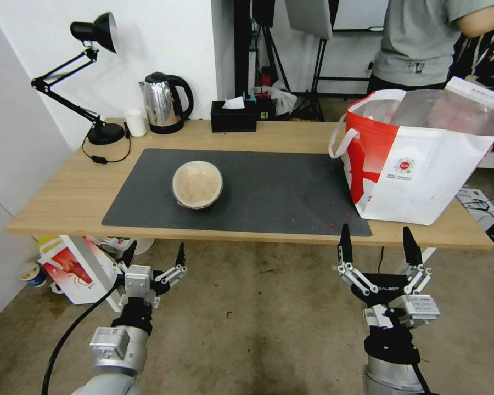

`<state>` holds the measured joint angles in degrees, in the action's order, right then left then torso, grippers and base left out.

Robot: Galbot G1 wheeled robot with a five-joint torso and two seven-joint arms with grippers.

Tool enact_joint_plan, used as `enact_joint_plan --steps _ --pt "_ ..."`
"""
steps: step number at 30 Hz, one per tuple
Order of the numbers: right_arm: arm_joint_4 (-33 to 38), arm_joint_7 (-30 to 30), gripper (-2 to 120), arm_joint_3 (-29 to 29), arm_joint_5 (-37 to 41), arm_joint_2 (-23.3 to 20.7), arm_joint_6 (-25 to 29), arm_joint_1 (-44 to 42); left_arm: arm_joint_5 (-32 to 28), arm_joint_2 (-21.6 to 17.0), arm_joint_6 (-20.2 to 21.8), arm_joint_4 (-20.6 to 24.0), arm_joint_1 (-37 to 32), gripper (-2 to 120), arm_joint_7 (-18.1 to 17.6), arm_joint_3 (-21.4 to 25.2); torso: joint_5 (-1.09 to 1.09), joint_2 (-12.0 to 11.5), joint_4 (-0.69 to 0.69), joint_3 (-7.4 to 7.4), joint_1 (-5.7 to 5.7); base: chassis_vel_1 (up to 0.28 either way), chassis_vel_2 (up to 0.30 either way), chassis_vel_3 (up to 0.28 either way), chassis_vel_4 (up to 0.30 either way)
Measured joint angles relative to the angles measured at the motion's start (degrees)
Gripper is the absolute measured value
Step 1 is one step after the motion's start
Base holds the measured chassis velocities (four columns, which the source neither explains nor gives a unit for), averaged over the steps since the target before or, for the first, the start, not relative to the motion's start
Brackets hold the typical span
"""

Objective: Pick up the trash from the table and place it into the takeout bag.

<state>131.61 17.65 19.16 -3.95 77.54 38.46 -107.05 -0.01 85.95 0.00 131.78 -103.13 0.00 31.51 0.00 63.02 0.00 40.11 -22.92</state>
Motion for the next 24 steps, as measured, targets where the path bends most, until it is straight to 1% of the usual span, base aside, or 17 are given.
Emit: enact_joint_plan --steps 8,24 --pt "-1.6 1.0 100 -0.5 -1.4 0.6 2.1 -0.6 0.0 0.0 0.0 0.0 0.0 100 0.0 0.0 0.0 0.0 0.0 0.0 0.0 0.0 0.0 0.0 0.0" --pt "-2.0 1.7 100 -1.6 -2.6 0.9 3.7 -1.8 0.0 0.0 0.0 0.0 0.0 100 0.0 0.0 0.0 0.0 0.0 0.0 0.0 0.0 0.0 0.0 0.0"
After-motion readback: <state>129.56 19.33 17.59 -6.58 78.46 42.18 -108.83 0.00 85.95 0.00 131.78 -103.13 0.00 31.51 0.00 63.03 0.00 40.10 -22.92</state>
